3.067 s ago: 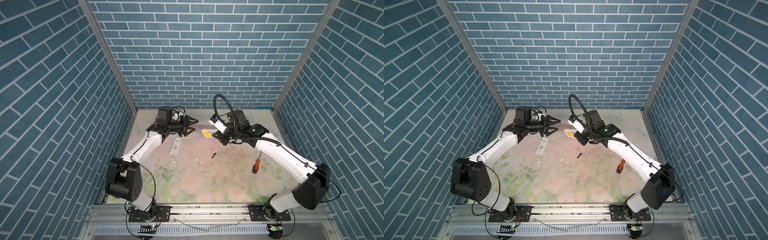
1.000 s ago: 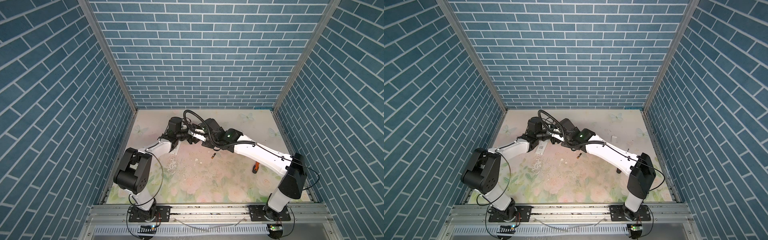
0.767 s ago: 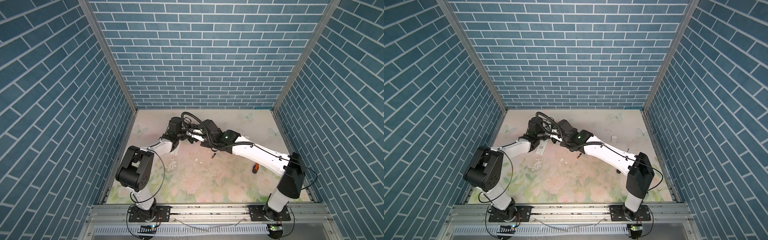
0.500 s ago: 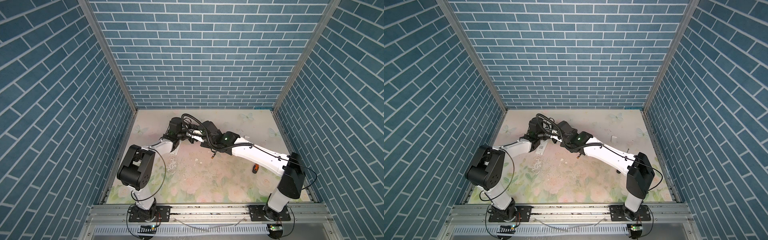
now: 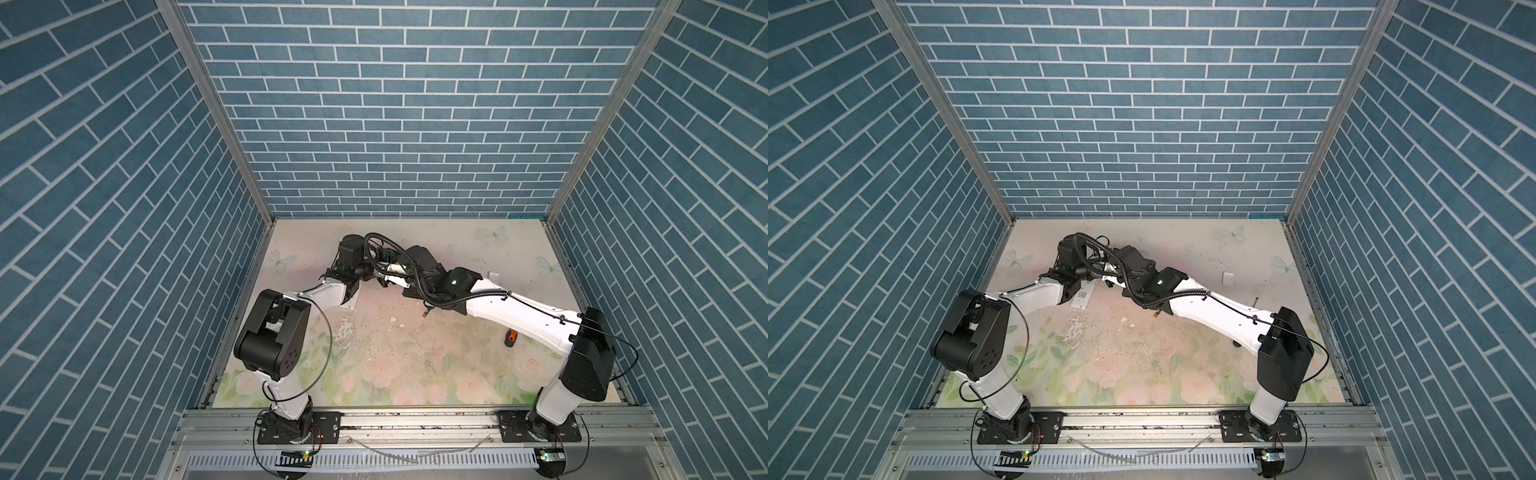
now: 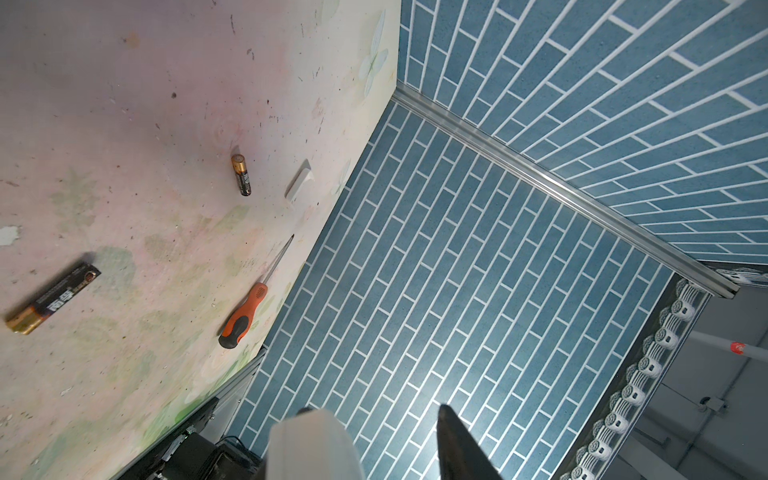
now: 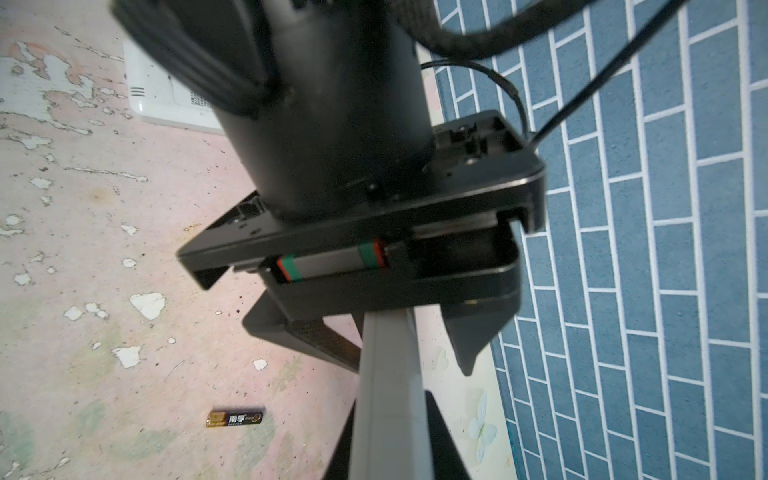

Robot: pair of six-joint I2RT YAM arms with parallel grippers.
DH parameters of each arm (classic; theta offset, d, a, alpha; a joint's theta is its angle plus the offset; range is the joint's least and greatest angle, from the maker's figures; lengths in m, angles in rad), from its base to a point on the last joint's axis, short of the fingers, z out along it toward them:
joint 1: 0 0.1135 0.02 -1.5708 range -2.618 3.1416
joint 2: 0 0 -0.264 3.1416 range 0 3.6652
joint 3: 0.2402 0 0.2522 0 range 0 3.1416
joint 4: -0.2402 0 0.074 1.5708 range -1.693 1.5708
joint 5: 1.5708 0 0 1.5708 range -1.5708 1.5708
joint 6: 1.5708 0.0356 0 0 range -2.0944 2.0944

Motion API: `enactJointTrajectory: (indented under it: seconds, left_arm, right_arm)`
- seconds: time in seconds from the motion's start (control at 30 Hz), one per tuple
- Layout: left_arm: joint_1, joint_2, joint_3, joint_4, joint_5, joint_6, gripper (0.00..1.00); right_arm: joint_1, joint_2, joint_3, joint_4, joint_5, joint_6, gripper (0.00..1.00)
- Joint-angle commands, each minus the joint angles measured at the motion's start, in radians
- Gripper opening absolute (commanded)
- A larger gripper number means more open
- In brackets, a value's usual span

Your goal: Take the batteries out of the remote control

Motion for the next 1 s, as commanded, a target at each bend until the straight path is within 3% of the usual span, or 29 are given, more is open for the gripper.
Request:
enactJointTrajectory:
  seconds: [0.0,0.7,0.97]
  left_arm:
    - [0.019,-0.042,0.014,0.010,-0.001,0.031,0.48]
    - [0.030,-0.072,0.038,-0.084,-0.008,0.070,0.45]
    - [0.031,-0.055,0.055,-0.063,-0.003,0.058,0.32]
  right_arm:
    - [0.002,-0.038,-0.045,-0.036,0.043,-0.045,0.00]
    - [0.004,-0.055,-0.062,0.070,0.047,-0.050,0.00]
    - [0.011,-0.028,-0.027,0.089,0.043,-0.058,0.00]
